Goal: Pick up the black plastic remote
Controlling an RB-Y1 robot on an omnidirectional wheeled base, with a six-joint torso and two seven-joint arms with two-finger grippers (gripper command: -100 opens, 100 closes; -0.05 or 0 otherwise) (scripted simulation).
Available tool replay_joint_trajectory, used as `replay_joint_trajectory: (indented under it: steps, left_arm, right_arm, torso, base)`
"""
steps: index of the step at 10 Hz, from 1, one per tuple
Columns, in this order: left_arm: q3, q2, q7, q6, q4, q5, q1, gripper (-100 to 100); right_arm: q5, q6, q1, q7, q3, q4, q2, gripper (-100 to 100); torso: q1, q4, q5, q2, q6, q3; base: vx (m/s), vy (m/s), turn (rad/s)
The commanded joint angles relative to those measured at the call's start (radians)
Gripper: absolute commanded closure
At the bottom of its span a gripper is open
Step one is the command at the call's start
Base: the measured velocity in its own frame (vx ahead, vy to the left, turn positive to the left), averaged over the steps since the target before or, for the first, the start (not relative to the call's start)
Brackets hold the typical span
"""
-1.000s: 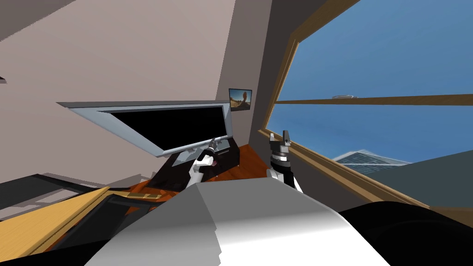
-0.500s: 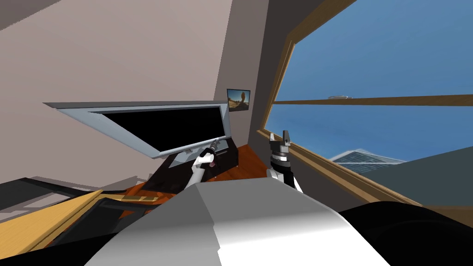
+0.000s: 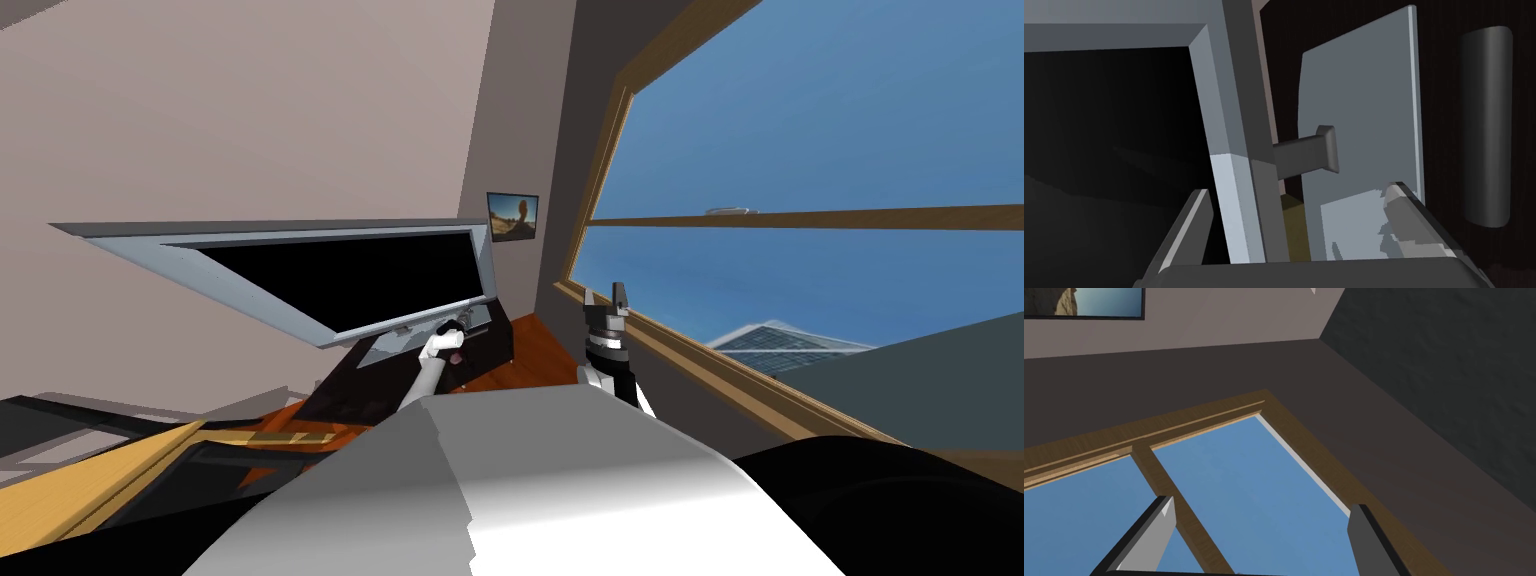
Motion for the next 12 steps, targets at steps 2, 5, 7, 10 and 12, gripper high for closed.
replay_joint_trajectory:
  steps: [2,5,7,10,12]
  left_arm:
    - [0.012,-0.001,0.004,0.066,0.076,-0.002,-0.03,-100]
    - [0.033,0.007,0.013,0.152,0.177,0.0,-0.087,-100]
    - [0.045,0.012,0.018,0.2,0.241,0.0,-0.114,-100]
    - [0.056,0.018,0.024,0.262,0.317,0.0,-0.139,-100]
    - [0.067,0.025,0.03,0.307,0.366,-0.002,-0.164,-100]
  right_arm:
    - [0.0,0.0,0.0,0.0,0.0,0.0,0.0,0]
    - [0.0,0.0,0.0,0.0,0.0,0.0,0.0,0]
    - [0.0,0.0,0.0,0.0,0.0,0.0,0.0,0]
    - [0.0,0.0,0.0,0.0,0.0,0.0,0.0,0]
    - [0.0,0.0,0.0,0.0,0.0,0.0,0.0,0]
  torso:
    - [0.0,0.0,0.0,-0.001,0.0,0.0]
    - [0.001,0.0,0.0,0.0,0.0,0.0]
    - [0.0,0.0,0.0,-0.001,0.0,-0.001]
    - [0.001,0.0,0.0,-0.001,0.0,0.0]
    - [0.001,0.0,0.0,-0.002,0.0,-0.001]
  base:
    - [0.053,-0.038,-0.017]
    - [0.055,-0.035,-0.019]
    - [0.066,-0.033,-0.019]
    - [0.054,-0.032,-0.014]
    - [0.082,-0.028,-0.015]
